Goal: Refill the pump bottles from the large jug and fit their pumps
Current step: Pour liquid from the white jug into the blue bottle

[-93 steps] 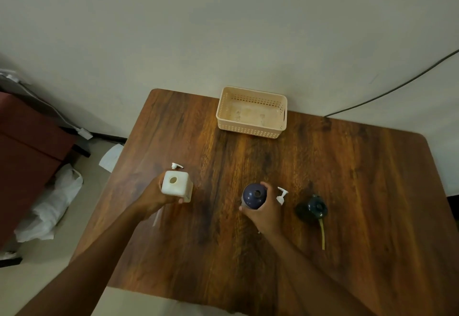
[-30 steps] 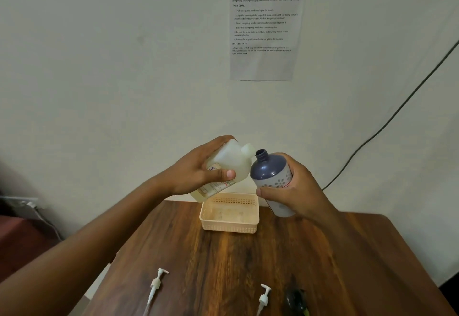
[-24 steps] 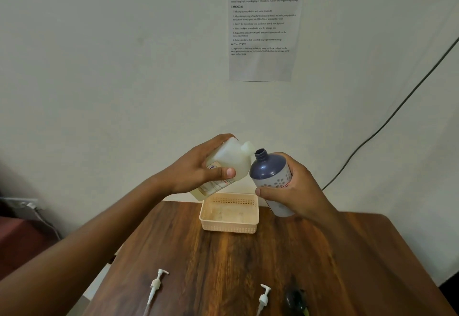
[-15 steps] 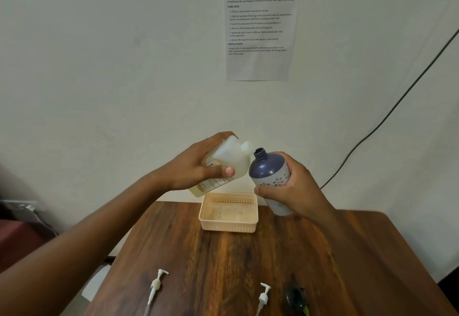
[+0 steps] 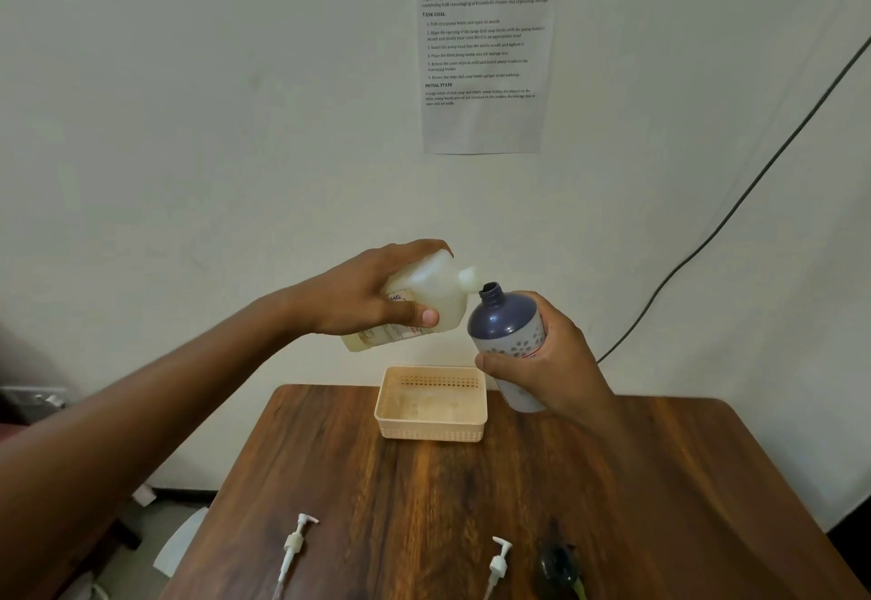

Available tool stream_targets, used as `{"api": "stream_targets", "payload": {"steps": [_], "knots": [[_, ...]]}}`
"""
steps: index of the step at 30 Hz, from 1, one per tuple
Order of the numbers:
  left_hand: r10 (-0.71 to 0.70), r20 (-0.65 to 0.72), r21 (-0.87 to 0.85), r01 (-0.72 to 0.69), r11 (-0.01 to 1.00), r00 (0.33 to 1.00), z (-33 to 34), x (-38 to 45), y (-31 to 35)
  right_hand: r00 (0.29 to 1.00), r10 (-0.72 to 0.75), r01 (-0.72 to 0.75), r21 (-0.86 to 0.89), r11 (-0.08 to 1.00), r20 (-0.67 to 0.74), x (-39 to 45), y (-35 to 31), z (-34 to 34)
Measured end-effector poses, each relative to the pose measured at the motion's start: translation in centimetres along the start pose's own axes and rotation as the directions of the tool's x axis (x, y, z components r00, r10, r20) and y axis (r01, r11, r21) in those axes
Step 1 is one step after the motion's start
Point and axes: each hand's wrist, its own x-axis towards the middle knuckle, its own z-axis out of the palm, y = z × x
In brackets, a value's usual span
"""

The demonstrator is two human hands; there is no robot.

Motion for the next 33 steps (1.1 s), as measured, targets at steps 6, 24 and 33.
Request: {"api": "stream_targets", "payload": {"steps": [6, 24, 33], "knots": [[0.002, 0.046, 0.058, -0.005, 0.998, 0.999, -0.8, 0.6, 0.3, 1.000, -0.006, 0.006, 0.027, 1.000, -0.023, -0.2, 0.1, 0.1], [0.028, 0.093, 0.086, -0.036, 0.996, 0.995, -1.8, 1.9, 1.5, 0.995, -0.005, 0.011, 0.058, 0.998, -0.099, -0.5, 0.1, 0.3], [0.012, 0.104, 0.104, -0.023, 0.994, 0.994, -2.1, 2.2, 2.1, 0.991, -0.009, 0.021, 0.087, 0.996, -0.135, -0.7, 0.1, 0.5]]}}
